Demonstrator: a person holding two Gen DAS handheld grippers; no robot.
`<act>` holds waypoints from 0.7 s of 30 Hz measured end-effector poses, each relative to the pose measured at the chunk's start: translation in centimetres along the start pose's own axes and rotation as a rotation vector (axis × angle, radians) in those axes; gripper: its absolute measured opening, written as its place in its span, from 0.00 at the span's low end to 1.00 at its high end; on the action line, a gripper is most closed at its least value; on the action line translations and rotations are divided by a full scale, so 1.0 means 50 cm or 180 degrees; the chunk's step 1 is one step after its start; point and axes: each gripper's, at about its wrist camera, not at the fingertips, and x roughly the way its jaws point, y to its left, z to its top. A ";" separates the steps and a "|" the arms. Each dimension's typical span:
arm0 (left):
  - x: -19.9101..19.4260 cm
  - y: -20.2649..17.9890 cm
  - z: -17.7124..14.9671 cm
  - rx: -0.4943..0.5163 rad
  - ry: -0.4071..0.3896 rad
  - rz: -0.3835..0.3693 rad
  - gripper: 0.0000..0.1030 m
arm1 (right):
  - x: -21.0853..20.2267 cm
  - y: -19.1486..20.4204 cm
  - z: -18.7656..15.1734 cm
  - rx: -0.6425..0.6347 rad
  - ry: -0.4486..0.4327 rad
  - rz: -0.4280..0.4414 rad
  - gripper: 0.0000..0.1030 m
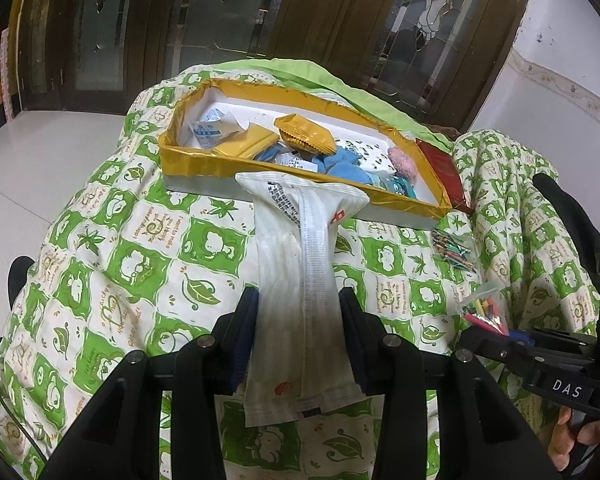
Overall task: Organize soft objects
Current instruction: 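Lift and carry the mailer bag and stick bag over the tray with both tools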
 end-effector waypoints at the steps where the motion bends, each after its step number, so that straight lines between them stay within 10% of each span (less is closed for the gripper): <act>1: -0.002 0.000 0.000 -0.0001 -0.0007 -0.0002 0.38 | -0.001 0.000 -0.001 0.0001 0.0001 -0.0001 0.20; 21: -0.032 -0.005 0.018 0.0007 -0.0158 -0.0052 0.39 | -0.019 -0.006 0.035 0.0060 -0.0069 0.0099 0.20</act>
